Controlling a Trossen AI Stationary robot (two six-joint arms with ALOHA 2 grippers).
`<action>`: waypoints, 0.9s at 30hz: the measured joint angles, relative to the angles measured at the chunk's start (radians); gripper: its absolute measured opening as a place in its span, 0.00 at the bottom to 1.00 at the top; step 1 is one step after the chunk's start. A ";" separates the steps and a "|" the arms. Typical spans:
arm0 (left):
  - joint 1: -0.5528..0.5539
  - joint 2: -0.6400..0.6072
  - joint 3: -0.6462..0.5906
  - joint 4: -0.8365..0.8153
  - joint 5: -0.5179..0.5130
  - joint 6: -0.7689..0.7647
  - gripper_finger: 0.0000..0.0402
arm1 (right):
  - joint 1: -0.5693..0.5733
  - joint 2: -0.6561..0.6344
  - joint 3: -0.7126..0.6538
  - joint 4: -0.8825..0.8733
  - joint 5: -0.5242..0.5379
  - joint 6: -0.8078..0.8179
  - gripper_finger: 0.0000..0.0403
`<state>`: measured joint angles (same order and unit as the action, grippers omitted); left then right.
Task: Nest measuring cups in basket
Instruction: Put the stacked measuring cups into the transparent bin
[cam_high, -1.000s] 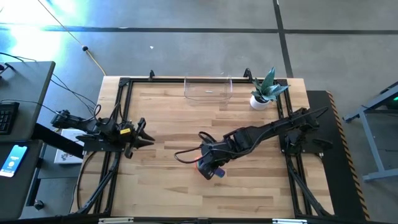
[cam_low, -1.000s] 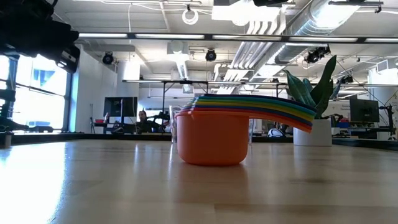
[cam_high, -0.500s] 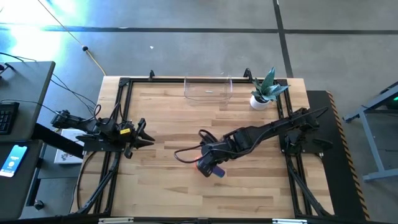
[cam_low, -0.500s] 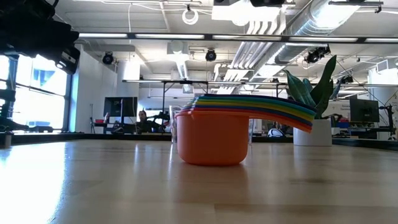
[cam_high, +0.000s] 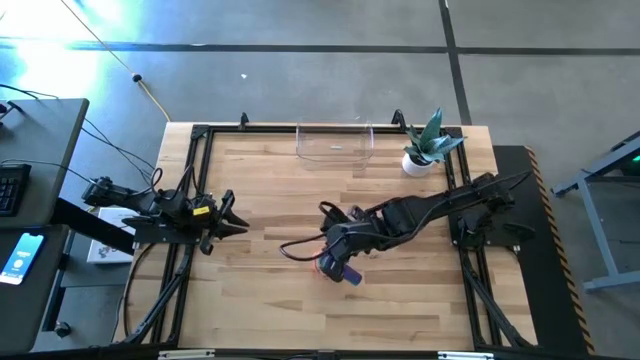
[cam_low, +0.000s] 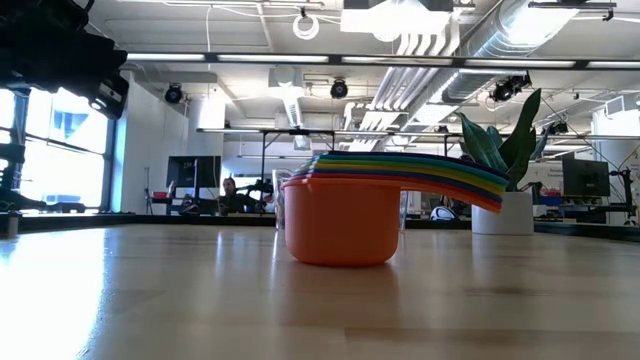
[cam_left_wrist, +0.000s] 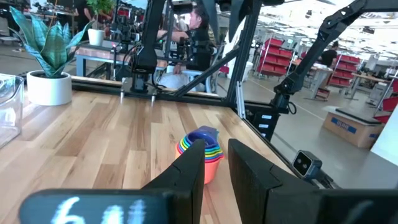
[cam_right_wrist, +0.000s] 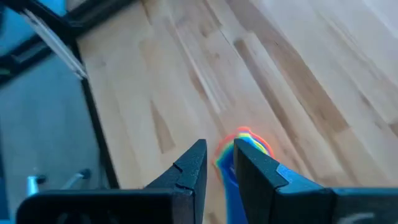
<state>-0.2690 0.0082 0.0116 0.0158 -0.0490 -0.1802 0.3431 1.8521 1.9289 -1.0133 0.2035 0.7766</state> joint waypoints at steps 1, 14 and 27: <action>0.000 0.000 0.000 0.000 0.000 0.000 0.16 | 0.000 -0.001 0.000 -0.015 0.005 -0.004 0.18; 0.000 0.000 0.000 0.000 0.000 0.000 0.16 | 0.049 0.102 -0.001 -0.281 0.027 -0.017 0.18; 0.000 0.000 0.000 0.001 -0.003 0.000 0.16 | 0.054 0.121 -0.166 -0.111 -0.066 -0.066 0.44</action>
<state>-0.2687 0.0082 0.0120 0.0165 -0.0525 -0.1805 0.3974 1.9736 1.7625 -1.1245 0.1376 0.7107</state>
